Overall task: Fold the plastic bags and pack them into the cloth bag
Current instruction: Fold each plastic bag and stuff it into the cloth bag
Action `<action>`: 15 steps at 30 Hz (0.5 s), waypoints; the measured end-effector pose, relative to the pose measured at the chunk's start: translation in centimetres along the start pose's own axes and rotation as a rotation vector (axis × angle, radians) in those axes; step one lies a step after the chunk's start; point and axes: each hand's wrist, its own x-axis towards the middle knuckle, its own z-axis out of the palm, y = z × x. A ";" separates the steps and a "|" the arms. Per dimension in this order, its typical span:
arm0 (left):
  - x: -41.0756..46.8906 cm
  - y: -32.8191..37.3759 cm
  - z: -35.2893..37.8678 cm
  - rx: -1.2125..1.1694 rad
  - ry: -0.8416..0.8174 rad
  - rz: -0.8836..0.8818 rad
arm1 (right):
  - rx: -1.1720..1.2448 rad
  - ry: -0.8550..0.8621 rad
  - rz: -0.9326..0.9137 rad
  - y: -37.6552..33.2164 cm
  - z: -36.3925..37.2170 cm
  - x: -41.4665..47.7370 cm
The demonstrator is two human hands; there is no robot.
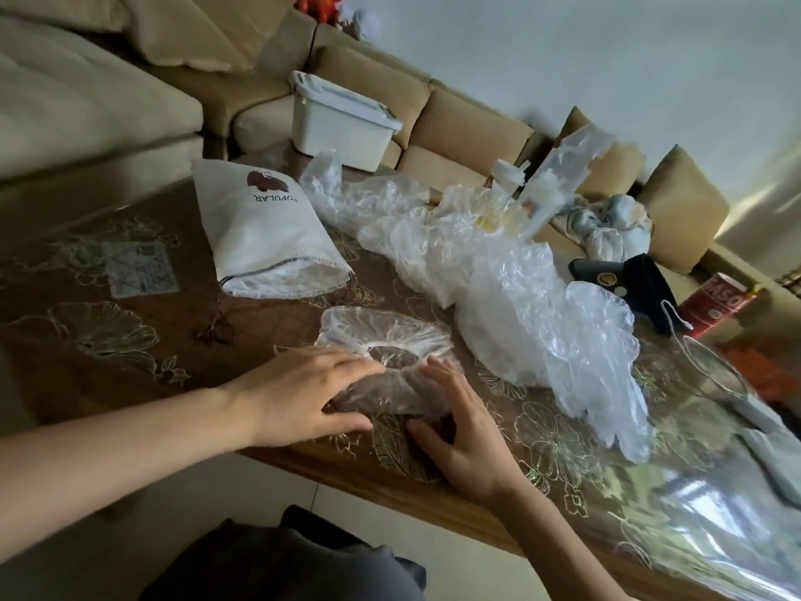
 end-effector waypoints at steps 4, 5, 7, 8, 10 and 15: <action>0.6 -0.6 0.6 0.008 0.174 0.062 | -0.034 0.126 0.049 0.2 0.6 1.2; 0.6 -0.8 0.8 -0.006 0.176 0.049 | -0.047 0.172 0.045 0.3 0.6 1.4; 0.6 -0.5 0.4 -0.056 0.211 -0.018 | -0.053 0.238 0.042 0.0 -0.2 1.6; 0.5 -0.3 0.0 -0.114 0.231 -0.036 | -0.063 0.270 0.023 -0.2 -0.5 1.6; 0.1 0.1 -0.8 -0.213 0.274 -0.022 | -0.088 0.324 -0.053 -0.8 -1.2 1.0; -3.0 0.8 -1.8 -0.040 0.150 0.075 | -0.007 0.191 -0.039 -1.1 -1.9 -2.2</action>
